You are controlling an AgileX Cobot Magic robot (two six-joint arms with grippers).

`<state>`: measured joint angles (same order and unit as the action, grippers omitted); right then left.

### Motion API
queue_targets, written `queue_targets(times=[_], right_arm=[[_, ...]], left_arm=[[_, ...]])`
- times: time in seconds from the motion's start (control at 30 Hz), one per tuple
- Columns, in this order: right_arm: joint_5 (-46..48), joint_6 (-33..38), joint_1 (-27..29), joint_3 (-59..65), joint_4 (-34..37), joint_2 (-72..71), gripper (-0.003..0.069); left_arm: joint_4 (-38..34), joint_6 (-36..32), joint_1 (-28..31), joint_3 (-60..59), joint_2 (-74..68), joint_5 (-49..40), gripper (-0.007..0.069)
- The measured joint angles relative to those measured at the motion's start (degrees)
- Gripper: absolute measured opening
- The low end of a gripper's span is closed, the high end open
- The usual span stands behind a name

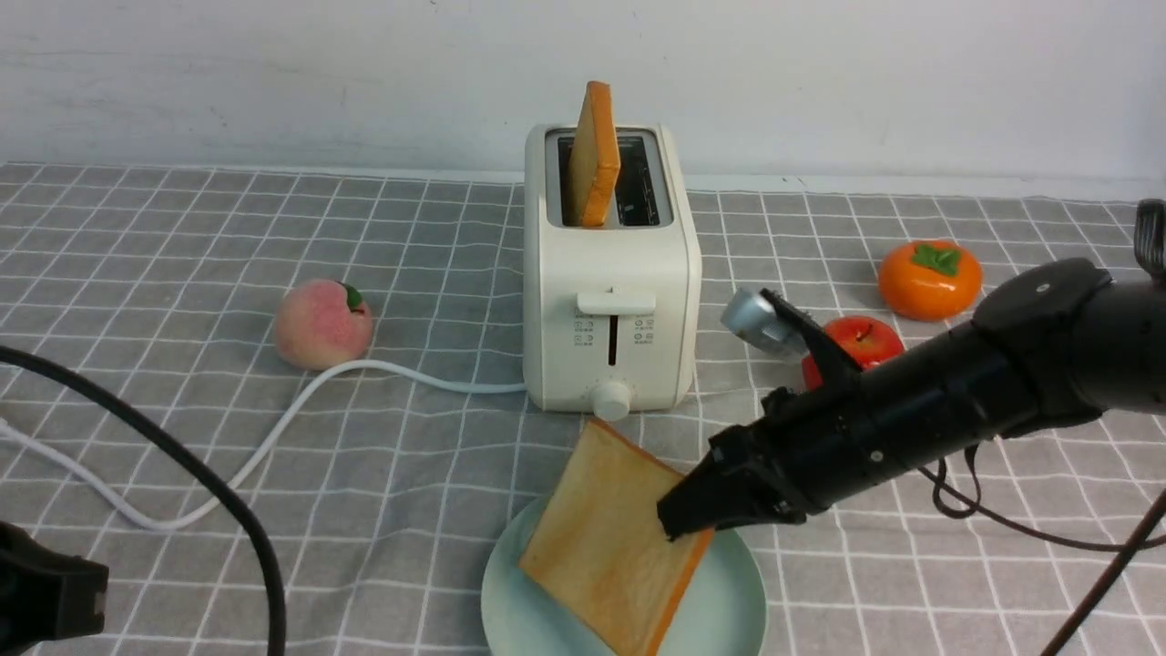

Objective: Take toasted bread from bread machine on grey coffee table place on plate.
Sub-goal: 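Place the held slice of bread on top of the slice on the plate with the right gripper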

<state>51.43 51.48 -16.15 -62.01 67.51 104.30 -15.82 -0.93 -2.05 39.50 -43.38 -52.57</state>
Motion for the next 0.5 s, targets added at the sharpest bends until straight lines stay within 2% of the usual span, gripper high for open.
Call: queue_targets(times=[0.03,0.07,0.1,0.17,0.2,0.27,0.37,0.5], right_arm=[[-1.4,-1.2,0.0,0.0,-1.6,0.2,0.0237],[-1.4,-1.4,0.0,0.0,-1.6,0.2,0.0237],[-2.0,-2.9,0.2,-0.2,-3.8,0.2,0.0293],[-2.1,-4.7,0.6,-0.6,-6.0,0.2,0.0349],[-1.3,-7.3,1.3,-1.5,-10.4,-0.3,0.0408],[0.9,-11.4,2.0,-2.9,-16.3,-1.7,0.0461],[5.3,-18.2,3.0,-5.6,-25.8,-5.0,0.0489],[10.7,-27.7,3.8,-9.4,-37.5,-11.2,0.0463]], left_arm=[[0.0,-0.1,0.0,0.0,0.0,0.5,-0.0014],[0.0,-0.2,0.0,0.0,0.0,0.7,-0.0014],[0.0,-0.4,0.0,0.0,0.0,1.4,-0.0014],[0.0,-0.9,0.0,0.0,0.0,2.1,-0.0014],[0.0,-1.3,0.0,0.0,0.0,3.5,-0.0014],[-0.1,-2.0,0.0,0.0,0.0,5.2,-0.0014],[-0.9,-5.1,0.0,1.1,-0.1,7.5,-0.0014],[-3.6,-7.1,0.0,5.7,-1.7,8.1,-0.0014]])
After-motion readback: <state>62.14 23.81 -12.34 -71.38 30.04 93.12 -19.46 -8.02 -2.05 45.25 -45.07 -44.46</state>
